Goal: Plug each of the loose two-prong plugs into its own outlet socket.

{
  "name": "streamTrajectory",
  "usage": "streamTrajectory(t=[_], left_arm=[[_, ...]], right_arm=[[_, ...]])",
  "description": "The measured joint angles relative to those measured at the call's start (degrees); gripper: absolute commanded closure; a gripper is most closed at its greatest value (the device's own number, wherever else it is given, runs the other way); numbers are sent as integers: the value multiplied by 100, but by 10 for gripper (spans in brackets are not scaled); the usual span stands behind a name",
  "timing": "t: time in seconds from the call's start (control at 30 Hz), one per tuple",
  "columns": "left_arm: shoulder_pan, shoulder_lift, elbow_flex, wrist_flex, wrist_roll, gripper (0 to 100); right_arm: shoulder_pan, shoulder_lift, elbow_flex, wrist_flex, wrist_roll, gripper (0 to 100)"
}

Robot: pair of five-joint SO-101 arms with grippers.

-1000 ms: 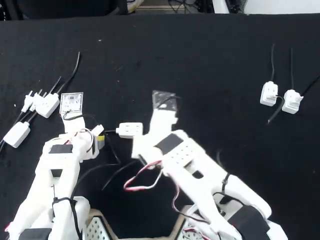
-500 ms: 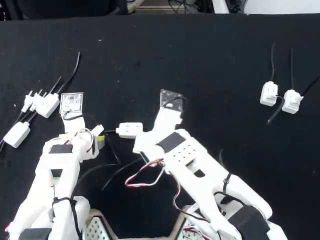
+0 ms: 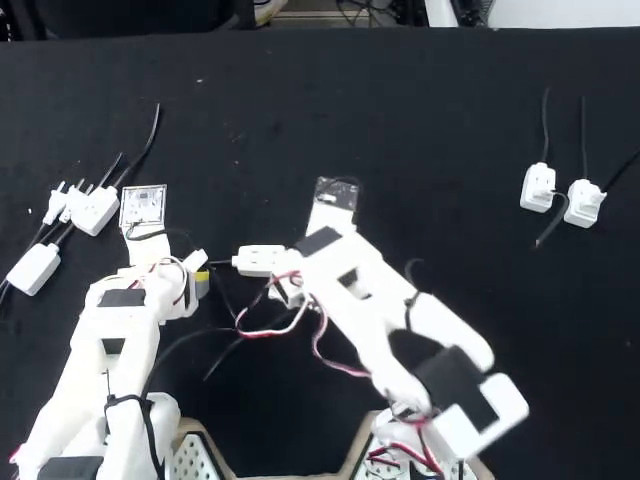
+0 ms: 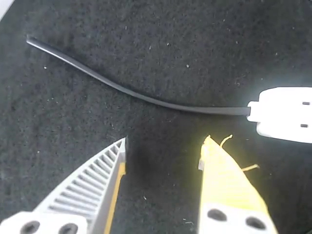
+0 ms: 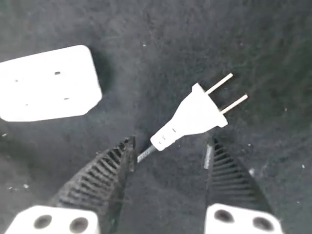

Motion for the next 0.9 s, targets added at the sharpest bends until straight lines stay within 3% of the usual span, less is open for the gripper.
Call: streamTrajectory(t=[0.13, 0.27, 0.47, 0.77, 0.9], left_arm=[[0, 0, 0, 0, 0, 758], [0, 0, 0, 0, 0, 758], [0, 0, 0, 0, 0, 758], [0, 0, 0, 0, 0, 758], [0, 0, 0, 0, 0, 758]], right_arm=[[0, 264, -149, 44, 18, 799], [70, 264, -167, 290, 527, 904], [703, 316, -589, 466, 1037, 988], [1881, 316, -862, 492, 1530, 987], [2031, 281, -862, 492, 1530, 984]])
